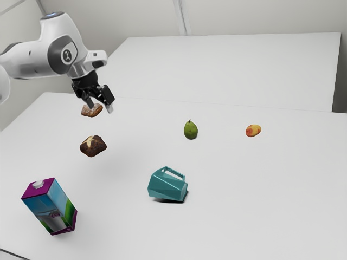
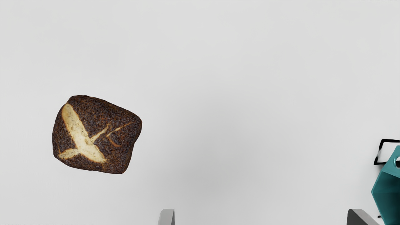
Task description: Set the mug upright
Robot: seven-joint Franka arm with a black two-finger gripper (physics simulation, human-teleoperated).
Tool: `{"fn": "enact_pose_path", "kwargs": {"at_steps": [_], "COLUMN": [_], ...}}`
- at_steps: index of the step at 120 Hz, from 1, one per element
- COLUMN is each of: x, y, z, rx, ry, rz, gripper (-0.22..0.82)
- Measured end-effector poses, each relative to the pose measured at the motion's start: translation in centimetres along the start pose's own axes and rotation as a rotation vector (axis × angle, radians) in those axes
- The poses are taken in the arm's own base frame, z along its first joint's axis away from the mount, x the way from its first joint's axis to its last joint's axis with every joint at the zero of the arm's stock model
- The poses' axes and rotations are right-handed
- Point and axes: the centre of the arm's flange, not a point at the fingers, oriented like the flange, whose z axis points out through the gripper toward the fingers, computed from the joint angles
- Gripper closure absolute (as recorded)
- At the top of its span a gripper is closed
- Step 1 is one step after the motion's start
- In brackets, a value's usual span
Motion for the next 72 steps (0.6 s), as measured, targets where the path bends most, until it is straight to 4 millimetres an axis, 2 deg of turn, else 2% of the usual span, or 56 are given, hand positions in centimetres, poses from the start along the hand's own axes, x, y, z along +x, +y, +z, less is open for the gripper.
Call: {"fn": "enact_pose_path", "kwargs": {"at_steps": [12, 20, 51, 72], "x": [-0.2, -1.1, -4.7, -5.5], "y": [0.1, 0.4, 1.5, 2.1], "z": [0.4, 0.8, 6.1, 8.6], "rx": [-0.005, -0.021, -0.224, -0.338], "ry": [-0.004, -0.006, -0.062, -0.079], "rz": [-0.01, -0.018, -0.132, -0.193], "gripper": [0.0, 0.0, 0.0, 0.0]}}
